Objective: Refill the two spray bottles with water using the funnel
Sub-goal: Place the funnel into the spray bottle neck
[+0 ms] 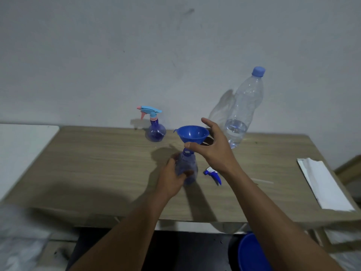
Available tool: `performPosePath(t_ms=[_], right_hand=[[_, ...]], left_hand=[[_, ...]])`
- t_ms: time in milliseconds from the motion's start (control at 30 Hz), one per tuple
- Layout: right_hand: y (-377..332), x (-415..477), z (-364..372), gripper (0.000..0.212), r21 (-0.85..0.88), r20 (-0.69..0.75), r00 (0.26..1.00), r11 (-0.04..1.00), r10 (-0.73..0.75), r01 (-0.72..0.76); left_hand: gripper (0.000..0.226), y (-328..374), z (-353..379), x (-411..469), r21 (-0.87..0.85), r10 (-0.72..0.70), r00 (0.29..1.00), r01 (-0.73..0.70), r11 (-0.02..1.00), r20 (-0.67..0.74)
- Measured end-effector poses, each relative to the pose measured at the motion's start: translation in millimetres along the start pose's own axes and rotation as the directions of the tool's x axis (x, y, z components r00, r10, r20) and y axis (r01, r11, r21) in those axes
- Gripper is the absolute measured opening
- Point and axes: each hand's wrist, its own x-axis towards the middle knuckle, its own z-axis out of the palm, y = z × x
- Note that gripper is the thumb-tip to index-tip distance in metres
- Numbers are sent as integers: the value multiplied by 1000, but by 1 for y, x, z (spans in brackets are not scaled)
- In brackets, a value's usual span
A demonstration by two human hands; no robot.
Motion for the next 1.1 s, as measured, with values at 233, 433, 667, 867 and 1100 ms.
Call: performPosePath(t_ms=[233, 433, 667, 867, 1100], right_hand=[[10, -4, 8, 96, -63, -14, 1000, 998, -27, 27], [21, -5, 13, 93, -95, -6, 999, 994, -48, 47], [24, -9, 14, 92, -173, 23, 998, 983, -58, 61], [24, -13, 11, 93, -253, 28, 998, 965, -64, 69], [20, -13, 10, 101, -279, 42, 998, 959, -39, 49]], left_hand=[[64, 2, -2, -1, -11, -21, 999, 21, 1000, 29], [63, 0, 0, -1, 18, -34, 999, 34, 999, 16], [50, 6, -3, -5, 65, 16, 1000, -16, 998, 4], [62, 7, 1, -4, -48, -18, 999, 15, 999, -47], [57, 11, 1, -5, -36, -29, 999, 27, 999, -43]])
